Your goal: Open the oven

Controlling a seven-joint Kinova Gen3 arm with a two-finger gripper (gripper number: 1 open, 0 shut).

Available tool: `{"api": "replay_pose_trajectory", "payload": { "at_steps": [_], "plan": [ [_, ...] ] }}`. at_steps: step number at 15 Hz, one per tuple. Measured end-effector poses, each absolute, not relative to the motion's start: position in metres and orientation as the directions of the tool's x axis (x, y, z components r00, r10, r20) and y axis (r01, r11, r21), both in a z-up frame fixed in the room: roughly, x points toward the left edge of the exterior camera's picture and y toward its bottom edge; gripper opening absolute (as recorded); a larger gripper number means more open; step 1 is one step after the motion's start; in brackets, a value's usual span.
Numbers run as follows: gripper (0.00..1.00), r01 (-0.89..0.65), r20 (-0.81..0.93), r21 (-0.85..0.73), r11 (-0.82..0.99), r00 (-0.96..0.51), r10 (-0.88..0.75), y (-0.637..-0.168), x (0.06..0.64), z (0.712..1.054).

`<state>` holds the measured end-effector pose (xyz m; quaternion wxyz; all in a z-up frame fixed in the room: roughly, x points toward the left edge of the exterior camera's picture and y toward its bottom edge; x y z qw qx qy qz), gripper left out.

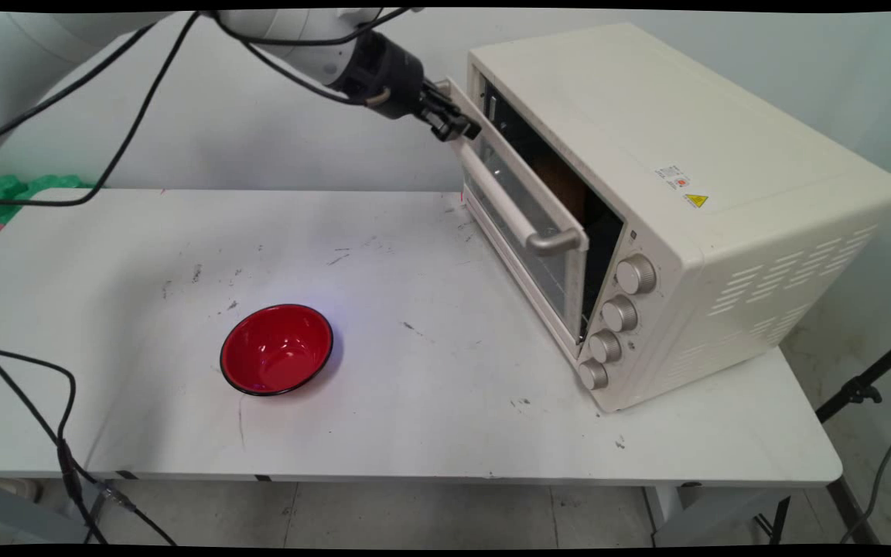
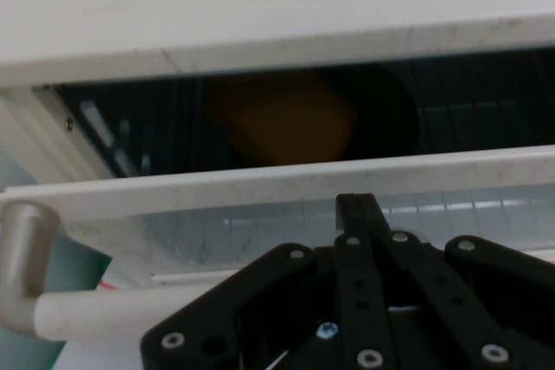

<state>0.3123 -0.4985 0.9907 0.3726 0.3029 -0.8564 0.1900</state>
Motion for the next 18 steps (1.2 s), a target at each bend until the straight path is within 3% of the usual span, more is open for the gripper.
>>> {"api": "replay_pose_trajectory", "payload": {
  "at_steps": [18],
  "plan": [
    [0.00,-0.679,0.742,-0.075,0.730,-0.527,-0.414,-0.464,0.397,0.930]
  ]
}}
